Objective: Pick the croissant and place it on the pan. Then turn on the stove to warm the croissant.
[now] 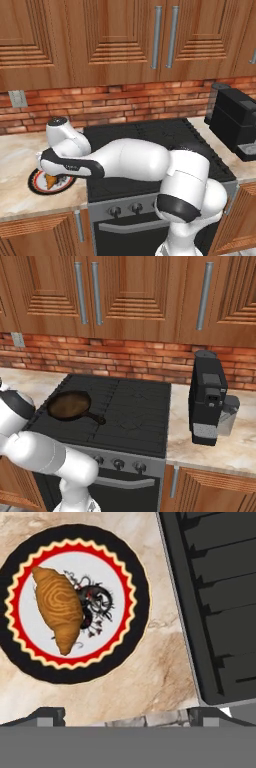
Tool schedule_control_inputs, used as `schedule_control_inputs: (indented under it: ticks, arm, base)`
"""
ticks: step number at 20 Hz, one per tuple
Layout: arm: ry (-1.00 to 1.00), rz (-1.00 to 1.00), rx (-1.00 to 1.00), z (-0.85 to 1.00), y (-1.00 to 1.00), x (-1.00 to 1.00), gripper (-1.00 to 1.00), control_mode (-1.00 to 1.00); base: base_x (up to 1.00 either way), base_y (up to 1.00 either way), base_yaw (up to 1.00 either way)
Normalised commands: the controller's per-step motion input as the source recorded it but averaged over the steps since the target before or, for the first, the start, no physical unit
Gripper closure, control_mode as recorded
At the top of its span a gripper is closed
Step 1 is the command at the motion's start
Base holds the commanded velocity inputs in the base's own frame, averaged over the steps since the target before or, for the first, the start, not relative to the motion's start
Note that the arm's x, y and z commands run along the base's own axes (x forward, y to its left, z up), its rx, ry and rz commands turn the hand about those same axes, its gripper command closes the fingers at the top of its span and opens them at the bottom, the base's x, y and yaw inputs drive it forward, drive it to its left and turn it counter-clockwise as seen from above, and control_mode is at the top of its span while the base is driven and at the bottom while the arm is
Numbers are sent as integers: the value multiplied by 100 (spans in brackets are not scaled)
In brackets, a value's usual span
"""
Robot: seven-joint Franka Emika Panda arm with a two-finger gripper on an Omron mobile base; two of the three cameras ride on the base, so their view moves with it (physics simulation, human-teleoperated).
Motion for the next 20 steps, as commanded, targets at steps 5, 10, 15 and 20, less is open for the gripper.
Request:
schedule_control_inputs:
  ticks: [5, 10, 15, 20]
  arm:
    - [0, 0, 0, -10, 13, 6, -100, -100]
    - [0, 0, 0, -8, 0, 12, -100, -100]
    - [0, 0, 0, -11, 0, 15, -100, -100]
    - [0, 0, 0, -19, 7, 13, -100, -100]
  base:
    - [0, 0, 0]
    - [0, 0, 0]
    - [0, 0, 0]
    - [0, 0, 0]
